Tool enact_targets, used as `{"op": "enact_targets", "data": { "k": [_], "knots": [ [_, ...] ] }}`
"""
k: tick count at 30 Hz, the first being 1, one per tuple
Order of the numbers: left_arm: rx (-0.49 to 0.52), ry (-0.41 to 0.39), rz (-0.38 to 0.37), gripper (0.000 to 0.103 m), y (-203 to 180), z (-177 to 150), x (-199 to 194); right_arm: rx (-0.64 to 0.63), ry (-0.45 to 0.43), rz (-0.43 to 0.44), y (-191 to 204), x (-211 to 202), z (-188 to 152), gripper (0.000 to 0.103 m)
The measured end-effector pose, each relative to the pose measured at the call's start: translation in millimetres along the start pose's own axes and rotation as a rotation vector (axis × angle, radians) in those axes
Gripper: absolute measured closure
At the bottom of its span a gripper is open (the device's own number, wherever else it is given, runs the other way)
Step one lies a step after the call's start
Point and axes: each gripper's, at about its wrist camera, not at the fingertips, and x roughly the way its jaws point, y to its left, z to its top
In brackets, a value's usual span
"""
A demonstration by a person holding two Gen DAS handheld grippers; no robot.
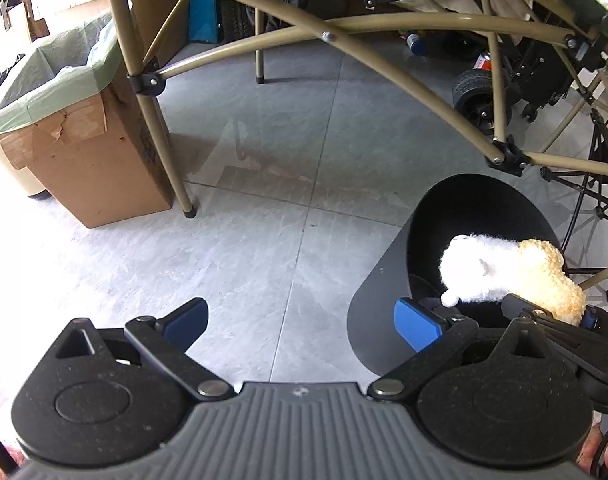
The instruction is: Collect trash
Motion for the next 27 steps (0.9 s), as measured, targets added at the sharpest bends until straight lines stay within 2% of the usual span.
{"op": "enact_targets", "data": {
  "k": [5, 8, 10, 12, 13, 17, 27],
  "knots": [
    [-0.006, 0.017, 0.014, 0.002, 3, 0, 6, 0.010, 0.026, 0.010, -1, 5, 1, 0.053],
    [-0.003, 0.021, 0.015, 0.002, 3, 0, 7, 0.034, 0.040, 0.024, -3, 8, 2, 0.048],
    [0.001, 0.021, 0.014, 0.002, 2, 0, 7, 0.046, 0.050, 0.026, -5, 9, 2, 0.038],
    [0.002, 0.023, 0.015, 0.002, 2, 0, 8, 0.047, 0.057, 0.014, -4, 11, 2, 0.007],
    [0.003, 0.024, 0.016, 0.002, 2, 0, 8, 0.045, 0.053, 0.010, -4, 10, 2, 0.004],
    [0.003, 0.025, 0.017, 0.002, 2, 0, 8, 0.048, 0.059, 0.003, -5, 12, 1, 0.000],
    [0.005, 0.022, 0.013, 0.002, 2, -1, 8, 0.048, 0.069, 0.004, -7, 12, 1, 0.000]
  ]
}}
